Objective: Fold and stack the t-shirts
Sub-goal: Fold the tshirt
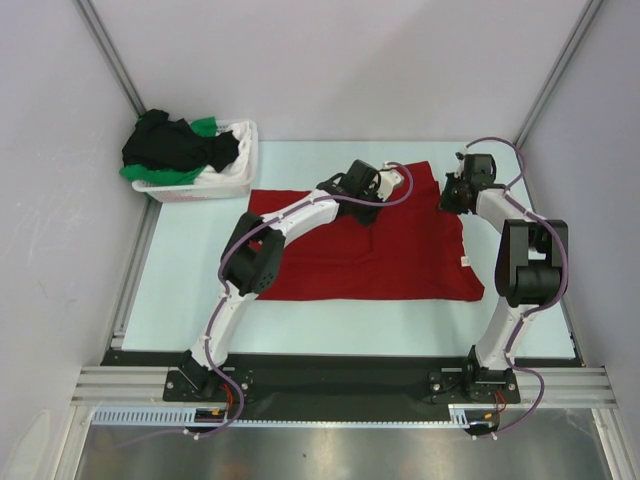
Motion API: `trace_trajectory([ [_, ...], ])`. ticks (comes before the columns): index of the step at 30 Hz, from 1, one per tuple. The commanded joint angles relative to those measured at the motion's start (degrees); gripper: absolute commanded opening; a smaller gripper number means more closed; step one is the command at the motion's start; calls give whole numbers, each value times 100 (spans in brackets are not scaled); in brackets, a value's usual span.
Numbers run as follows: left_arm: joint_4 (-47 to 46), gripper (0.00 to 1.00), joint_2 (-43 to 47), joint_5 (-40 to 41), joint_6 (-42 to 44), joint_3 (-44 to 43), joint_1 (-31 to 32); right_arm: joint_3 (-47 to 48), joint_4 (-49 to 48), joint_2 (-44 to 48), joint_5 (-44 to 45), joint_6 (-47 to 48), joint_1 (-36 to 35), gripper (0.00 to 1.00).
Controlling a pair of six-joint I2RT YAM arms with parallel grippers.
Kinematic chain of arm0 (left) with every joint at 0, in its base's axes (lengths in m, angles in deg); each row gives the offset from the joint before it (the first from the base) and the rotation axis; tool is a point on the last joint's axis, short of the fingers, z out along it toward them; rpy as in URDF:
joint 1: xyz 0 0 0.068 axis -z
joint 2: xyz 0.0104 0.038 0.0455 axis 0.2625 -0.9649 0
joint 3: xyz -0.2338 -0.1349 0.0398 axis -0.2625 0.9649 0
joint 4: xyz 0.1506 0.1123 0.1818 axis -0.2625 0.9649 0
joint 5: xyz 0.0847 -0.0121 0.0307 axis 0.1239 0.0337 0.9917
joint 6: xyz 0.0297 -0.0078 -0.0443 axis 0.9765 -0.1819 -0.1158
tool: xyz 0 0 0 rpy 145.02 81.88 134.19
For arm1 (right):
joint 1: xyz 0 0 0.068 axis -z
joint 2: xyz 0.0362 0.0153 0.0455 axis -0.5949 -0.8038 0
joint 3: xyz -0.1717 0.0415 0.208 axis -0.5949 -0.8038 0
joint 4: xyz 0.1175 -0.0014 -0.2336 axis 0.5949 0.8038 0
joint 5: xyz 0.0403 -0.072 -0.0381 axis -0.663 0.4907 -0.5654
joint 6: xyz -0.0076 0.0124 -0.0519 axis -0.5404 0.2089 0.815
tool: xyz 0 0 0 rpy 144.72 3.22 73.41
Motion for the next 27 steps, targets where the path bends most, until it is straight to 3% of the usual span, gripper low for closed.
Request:
trace_trajectory([
  [1,-138,15,15,-41,153,-26,38,1,-237,-128,68,-38,37,14],
  [4,-41,58,24,28,144,-79,47,80,-115,-172,77,-99,46,46],
  [6,38,64,59,203,170,-236,47,72,-27,-76,235,-239,46,50],
  [11,433,67,515,468,399,-501,-76,-297,316,863,1278,-625,124,52],
  [14,539,68,1226,433,680,-46,-172,-955,685,1617,1624,-1038,299,52],
  [19,732,66,2605,625,1671,1974,-305,-2517,905,2805,1282,-1733,608,51],
  [27,1619,61,4742,916,2745,5181,-630,-3751,1406,4220,1396,-2567,713,51],
])
